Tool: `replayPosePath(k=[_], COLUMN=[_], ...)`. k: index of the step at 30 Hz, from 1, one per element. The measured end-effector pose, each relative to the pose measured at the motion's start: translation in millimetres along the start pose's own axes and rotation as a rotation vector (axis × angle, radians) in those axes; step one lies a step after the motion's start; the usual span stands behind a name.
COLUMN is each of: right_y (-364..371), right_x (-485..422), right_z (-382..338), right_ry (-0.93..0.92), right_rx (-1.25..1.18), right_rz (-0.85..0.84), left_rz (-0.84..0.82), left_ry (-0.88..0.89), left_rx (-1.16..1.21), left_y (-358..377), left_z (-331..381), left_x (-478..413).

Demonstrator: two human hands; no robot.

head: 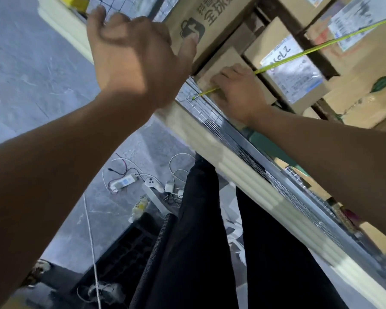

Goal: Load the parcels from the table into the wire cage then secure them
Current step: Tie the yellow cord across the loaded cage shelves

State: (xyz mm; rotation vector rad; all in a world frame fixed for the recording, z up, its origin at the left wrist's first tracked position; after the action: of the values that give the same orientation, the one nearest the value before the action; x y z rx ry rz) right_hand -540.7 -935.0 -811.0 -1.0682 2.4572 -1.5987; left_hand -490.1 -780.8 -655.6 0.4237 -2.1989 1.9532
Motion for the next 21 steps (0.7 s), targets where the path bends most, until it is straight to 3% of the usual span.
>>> replayPosePath(k=[4,10,15,21], right_y=[-51,-140,-229,-295], right_x=[56,165,278,411], right_z=[36,96,157,231], right_ry=[0.288,0.635,0.977,1.086], right_rx=[-0.112,-0.189,-0.331,-0.186], right_rz=[0.038,0.157,0.593,0.99], left_rz=[-0.032,-0.028,0.018,0.092], left_ry=[0.176,0.527,0.763,0.998], left_rx=[0.008,0.343,0.468,0.515], left_y=[-9,-48,-112,-169], left_z=[12,111,243,397], left_x=[3,13,20,23])
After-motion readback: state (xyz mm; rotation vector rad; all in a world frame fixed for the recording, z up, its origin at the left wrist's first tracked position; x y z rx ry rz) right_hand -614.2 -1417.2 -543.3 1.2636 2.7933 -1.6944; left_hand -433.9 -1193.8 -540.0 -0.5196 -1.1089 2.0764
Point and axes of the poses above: each hand's wrist, its own x-axis away from the middle knuckle, its own y-axis out of the palm, z = x × y, the point moved 8 cm from there along -x, towards the middle knuckle, and after that the axes turned 1 degree about x, right-handed, at the moved point
